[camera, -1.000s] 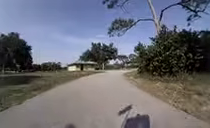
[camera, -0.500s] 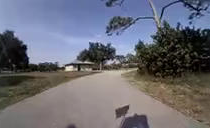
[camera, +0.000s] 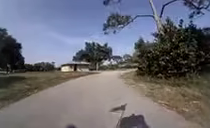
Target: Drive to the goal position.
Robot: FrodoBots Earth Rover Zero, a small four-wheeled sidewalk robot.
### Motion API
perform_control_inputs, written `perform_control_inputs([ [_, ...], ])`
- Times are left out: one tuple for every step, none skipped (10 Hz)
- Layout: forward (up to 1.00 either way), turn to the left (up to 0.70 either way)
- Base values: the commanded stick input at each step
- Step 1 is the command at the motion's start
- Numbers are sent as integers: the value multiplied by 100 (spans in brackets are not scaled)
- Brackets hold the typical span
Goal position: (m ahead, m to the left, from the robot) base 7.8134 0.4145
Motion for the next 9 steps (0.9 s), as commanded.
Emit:
perform_control_inputs([
  [100,-8],
  [100,-8],
  [100,0],
  [100,0],
  [100,0],
  [100,0],
  [100,0],
  [100,0],
  [100,0],
])
